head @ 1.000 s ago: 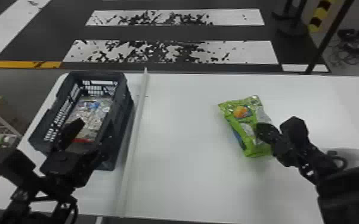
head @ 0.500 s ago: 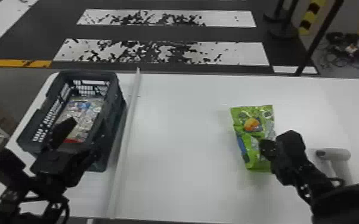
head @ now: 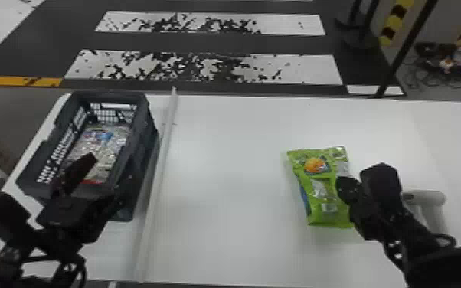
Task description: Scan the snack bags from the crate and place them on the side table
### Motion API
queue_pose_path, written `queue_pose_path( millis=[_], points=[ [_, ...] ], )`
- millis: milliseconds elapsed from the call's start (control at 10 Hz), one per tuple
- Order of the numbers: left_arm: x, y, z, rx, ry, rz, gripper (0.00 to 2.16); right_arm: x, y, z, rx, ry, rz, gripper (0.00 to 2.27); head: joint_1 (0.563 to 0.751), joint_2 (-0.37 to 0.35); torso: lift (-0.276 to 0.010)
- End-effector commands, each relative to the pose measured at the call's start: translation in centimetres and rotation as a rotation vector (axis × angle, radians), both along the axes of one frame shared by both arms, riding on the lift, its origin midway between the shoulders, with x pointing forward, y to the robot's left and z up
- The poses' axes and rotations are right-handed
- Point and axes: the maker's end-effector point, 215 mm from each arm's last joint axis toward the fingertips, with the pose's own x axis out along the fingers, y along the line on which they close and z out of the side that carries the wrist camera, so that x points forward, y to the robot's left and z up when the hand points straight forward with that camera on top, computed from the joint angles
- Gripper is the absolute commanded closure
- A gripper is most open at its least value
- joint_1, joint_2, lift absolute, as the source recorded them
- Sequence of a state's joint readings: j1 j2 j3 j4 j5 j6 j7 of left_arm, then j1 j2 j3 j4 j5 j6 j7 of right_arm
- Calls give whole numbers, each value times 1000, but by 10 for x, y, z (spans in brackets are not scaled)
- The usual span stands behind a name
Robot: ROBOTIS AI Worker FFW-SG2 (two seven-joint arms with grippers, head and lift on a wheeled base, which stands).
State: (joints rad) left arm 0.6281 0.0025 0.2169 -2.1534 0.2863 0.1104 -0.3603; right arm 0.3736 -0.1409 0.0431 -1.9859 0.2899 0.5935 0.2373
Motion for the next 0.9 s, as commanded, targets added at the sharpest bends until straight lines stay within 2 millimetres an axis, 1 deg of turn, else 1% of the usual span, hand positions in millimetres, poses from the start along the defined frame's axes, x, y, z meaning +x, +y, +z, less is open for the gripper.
queue_pose_path(
  millis=[0, 100, 200, 300, 500, 600, 800],
  points=[
    [-1, 0, -1, -6, 2, 0, 87, -1, 3, 22, 6, -31, -7, 2243, 695, 23, -94],
    [-1, 0, -2, -6, 3, 1, 87, -1, 12, 29, 17, -42, 12, 2243, 695, 24, -94],
    [-1, -1, 0, -10, -3, -4, 87, 3, 27, 35, 31, -66, 52, 2243, 695, 33, -94],
    [-1, -1, 1, -10, -3, -7, 87, 7, 36, 33, 37, -60, 76, 2243, 695, 42, -94],
    [-2, -2, 2, -9, -7, -8, 87, 15, 65, 29, 45, -56, 136, 2243, 695, 80, -94],
    [-2, -2, 4, -8, -10, -9, 87, 19, 79, 23, 38, -45, 169, 2243, 695, 88, -94],
    [-5, -3, 8, -7, -14, -10, 87, 35, 94, 13, 5, -35, 207, 2243, 695, 123, -94]
  ],
)
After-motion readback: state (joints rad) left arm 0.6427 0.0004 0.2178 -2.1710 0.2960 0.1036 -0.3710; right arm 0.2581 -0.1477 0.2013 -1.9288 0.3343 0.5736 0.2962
